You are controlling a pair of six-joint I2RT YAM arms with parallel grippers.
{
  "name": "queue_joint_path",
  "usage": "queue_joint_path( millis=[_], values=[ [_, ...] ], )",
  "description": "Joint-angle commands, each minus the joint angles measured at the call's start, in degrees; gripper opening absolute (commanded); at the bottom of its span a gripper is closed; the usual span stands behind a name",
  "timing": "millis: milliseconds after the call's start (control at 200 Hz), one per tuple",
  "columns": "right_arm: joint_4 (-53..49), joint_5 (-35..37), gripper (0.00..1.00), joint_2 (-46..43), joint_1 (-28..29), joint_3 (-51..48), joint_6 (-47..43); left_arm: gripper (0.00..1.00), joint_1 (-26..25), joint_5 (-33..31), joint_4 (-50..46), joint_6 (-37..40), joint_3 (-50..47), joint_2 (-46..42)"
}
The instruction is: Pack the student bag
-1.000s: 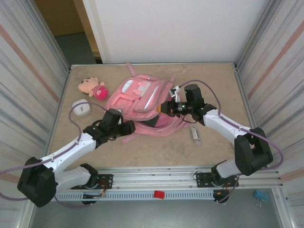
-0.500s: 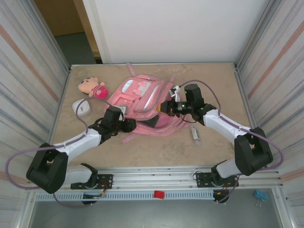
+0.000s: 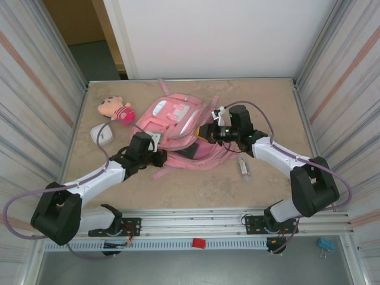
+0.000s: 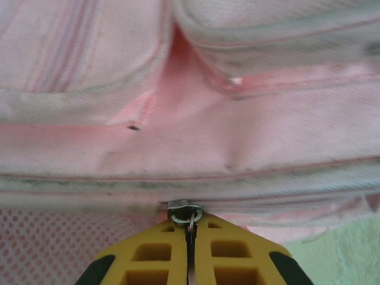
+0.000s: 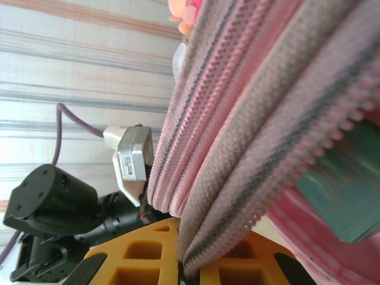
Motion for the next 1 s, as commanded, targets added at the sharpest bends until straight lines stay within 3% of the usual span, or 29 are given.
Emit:
queue_joint_path(
  millis=[0, 180, 446, 521, 636, 681, 807, 992],
  values=[
    [6.27, 5.67, 0.00, 1.91, 2.31, -0.35, 3.85, 0.00, -2.30, 1.01, -4.99, 3.62, 4.06, -1.82],
    [9.91, 10.07, 0.00, 2.39, 4.81, -1.17, 6.22, 0.00, -5.16, -1.75, -14.04, 1.76, 11.74, 1.67],
    [12.24, 11.55, 0.00, 2.87, 6.17, -2.44, 7.56, 0.01, -12.56, 3.28, -9.21, -2.21, 18.94, 10.55],
    [11.93, 10.48, 0.00, 2.55, 5.82, -2.96, 7.65, 0.01, -14.84, 2.07, -9.94, -1.34, 21.41, 12.63],
    [6.69, 9.09, 0.42, -0.84, 2.97, -4.22, 6.46, 0.00, -14.49, 0.33, -9.60, -2.42, 19.75, 13.03],
    [1.58, 8.25, 0.51, -2.38, 1.19, -4.20, 4.71, 0.00, -14.14, 0.38, -9.59, -2.41, 18.48, 12.46],
    [-11.79, 7.01, 0.62, -5.74, -4.84, -4.55, -0.39, 0.00, -13.71, -0.67, -9.80, -0.93, 15.31, 10.08],
    [-10.46, 0.77, 0.67, -0.90, -10.60, -2.28, -0.61, 0.00, -13.53, 0.15, -8.80, 1.30, 13.58, 9.37]
  ],
)
